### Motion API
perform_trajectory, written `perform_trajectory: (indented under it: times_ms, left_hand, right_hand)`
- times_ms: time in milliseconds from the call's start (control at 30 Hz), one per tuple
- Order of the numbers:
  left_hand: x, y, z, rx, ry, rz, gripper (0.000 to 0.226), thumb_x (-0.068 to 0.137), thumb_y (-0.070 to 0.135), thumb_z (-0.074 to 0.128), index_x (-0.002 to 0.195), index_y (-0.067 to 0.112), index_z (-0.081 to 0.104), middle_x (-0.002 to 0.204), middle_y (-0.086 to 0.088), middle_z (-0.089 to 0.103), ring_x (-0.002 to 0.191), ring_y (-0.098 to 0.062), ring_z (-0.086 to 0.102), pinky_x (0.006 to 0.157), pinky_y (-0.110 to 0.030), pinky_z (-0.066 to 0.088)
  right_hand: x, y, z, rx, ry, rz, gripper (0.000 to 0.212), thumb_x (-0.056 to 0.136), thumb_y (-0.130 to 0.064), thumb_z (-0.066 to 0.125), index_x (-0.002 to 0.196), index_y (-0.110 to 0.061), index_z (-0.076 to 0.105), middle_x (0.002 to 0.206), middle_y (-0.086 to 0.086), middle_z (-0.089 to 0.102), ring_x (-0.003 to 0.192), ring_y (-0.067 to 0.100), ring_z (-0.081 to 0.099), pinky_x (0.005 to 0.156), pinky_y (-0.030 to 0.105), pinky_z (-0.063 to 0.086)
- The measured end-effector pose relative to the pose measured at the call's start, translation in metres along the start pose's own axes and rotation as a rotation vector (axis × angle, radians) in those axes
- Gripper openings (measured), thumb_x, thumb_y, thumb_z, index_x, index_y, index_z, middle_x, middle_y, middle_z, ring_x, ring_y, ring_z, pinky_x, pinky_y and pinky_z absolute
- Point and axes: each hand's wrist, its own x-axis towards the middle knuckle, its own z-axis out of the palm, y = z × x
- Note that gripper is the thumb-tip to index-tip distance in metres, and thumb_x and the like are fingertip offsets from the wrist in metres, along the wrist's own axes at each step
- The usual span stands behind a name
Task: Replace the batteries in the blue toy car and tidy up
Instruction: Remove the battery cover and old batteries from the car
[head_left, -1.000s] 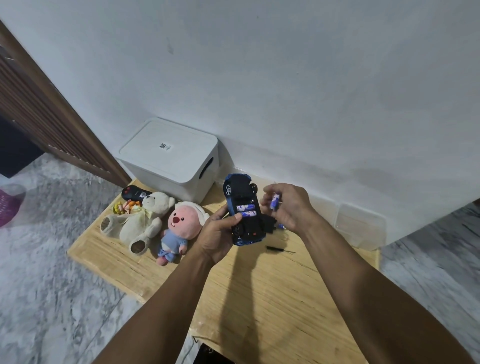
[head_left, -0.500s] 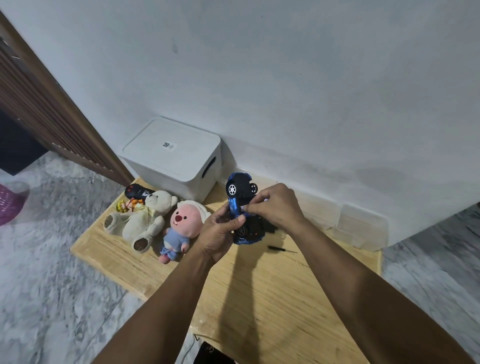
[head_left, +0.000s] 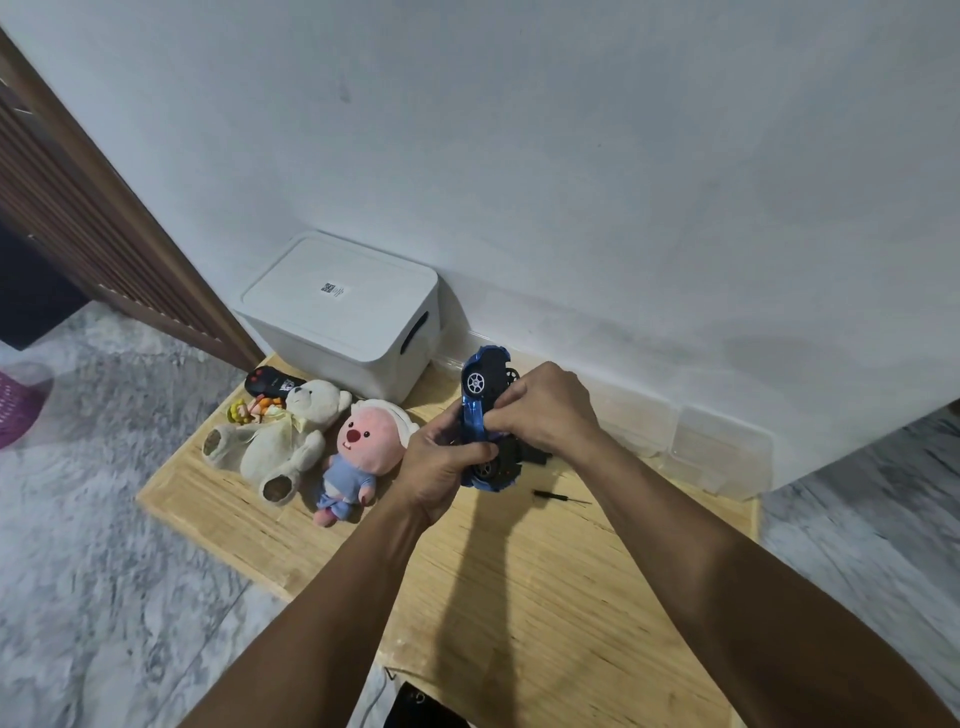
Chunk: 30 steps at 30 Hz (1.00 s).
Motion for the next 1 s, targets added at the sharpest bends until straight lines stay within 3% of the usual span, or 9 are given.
perform_trajectory:
  times_ms: [133, 267, 467, 567, 667, 833, 933, 1000]
  left_hand:
    - [0.000, 0.001, 0.005, 0.013, 0.002, -0.003, 0.057, 0.073, -0.027, 0.056, 0.117, 0.007, 0.067, 0.103, -0.009, 0.073, 0.095, -0.021, 0.068, 0.090, -0.039, 0.055]
    - [0.002, -0.001, 0.007, -0.015, 0.001, -0.004, 0.055, 0.065, -0.014, 0.065, 0.117, 0.004, 0.067, 0.106, -0.015, 0.070, 0.100, -0.028, 0.066, 0.091, -0.047, 0.054]
    - [0.004, 0.006, 0.006, -0.087, 0.002, -0.027, 0.053, 0.067, -0.013, 0.062, 0.116, 0.004, 0.067, 0.107, -0.016, 0.069, 0.097, -0.028, 0.066, 0.080, -0.040, 0.056]
    - [0.007, 0.009, 0.006, -0.113, 0.002, -0.050, 0.052, 0.069, -0.008, 0.061, 0.120, 0.004, 0.065, 0.109, -0.018, 0.067, 0.100, -0.031, 0.063, 0.089, -0.047, 0.055]
    - [0.010, 0.009, 0.007, -0.105, -0.005, -0.049, 0.057, 0.070, -0.006, 0.061, 0.126, 0.001, 0.059, 0.116, -0.023, 0.063, 0.106, -0.034, 0.059, 0.099, -0.055, 0.045]
    - [0.008, 0.007, 0.010, -0.100, -0.013, -0.040, 0.060, 0.070, -0.008, 0.061, 0.130, -0.002, 0.056, 0.118, -0.024, 0.061, 0.106, -0.034, 0.058, 0.101, -0.056, 0.043]
    - [0.007, 0.005, 0.012, -0.109, -0.003, -0.027, 0.059, 0.069, -0.008, 0.062, 0.127, -0.001, 0.058, 0.115, -0.022, 0.063, 0.104, -0.032, 0.059, 0.100, -0.053, 0.044]
    - [0.007, 0.006, 0.013, -0.101, 0.000, -0.011, 0.056, 0.070, -0.009, 0.063, 0.125, 0.001, 0.061, 0.114, -0.020, 0.065, 0.104, -0.032, 0.060, 0.100, -0.053, 0.045]
  right_hand:
    - [0.000, -0.002, 0.000, -0.050, 0.017, -0.005, 0.023, 0.056, -0.033, 0.078, 0.079, -0.030, 0.079, 0.074, -0.011, 0.073, 0.076, 0.012, 0.067, 0.066, 0.026, 0.056]
    - [-0.001, -0.003, 0.001, -0.062, 0.060, -0.022, 0.018, 0.061, -0.030, 0.076, 0.078, -0.030, 0.078, 0.072, -0.011, 0.070, 0.076, 0.014, 0.065, 0.062, 0.023, 0.050]
    - [0.008, 0.014, -0.010, 0.003, 0.013, -0.102, 0.016, 0.070, -0.026, 0.070, 0.080, -0.033, 0.078, 0.083, -0.012, 0.074, 0.084, 0.011, 0.064, 0.073, 0.026, 0.052]
    - [0.008, 0.017, -0.015, 0.123, 0.035, -0.087, 0.017, 0.072, -0.018, 0.069, 0.082, -0.028, 0.078, 0.088, -0.011, 0.073, 0.088, 0.010, 0.062, 0.078, 0.027, 0.051]
    - [0.010, 0.019, -0.016, 0.266, 0.052, 0.007, 0.011, 0.070, -0.012, 0.073, 0.069, -0.023, 0.077, 0.083, -0.007, 0.073, 0.088, 0.011, 0.063, 0.079, 0.028, 0.051]
    - [0.007, 0.020, -0.016, 0.387, -0.010, 0.101, 0.014, 0.067, -0.003, 0.077, 0.073, -0.015, 0.077, 0.076, -0.004, 0.072, 0.080, 0.009, 0.062, 0.067, 0.021, 0.049]
    - [0.006, 0.021, -0.012, 0.385, 0.007, 0.119, 0.012, 0.065, -0.006, 0.077, 0.071, -0.017, 0.078, 0.077, -0.002, 0.074, 0.079, 0.010, 0.061, 0.068, 0.023, 0.049]
    - [0.004, 0.020, -0.009, 0.341, 0.051, 0.089, 0.003, 0.065, -0.019, 0.079, 0.068, -0.019, 0.078, 0.072, -0.004, 0.073, 0.076, 0.011, 0.065, 0.071, 0.027, 0.054]
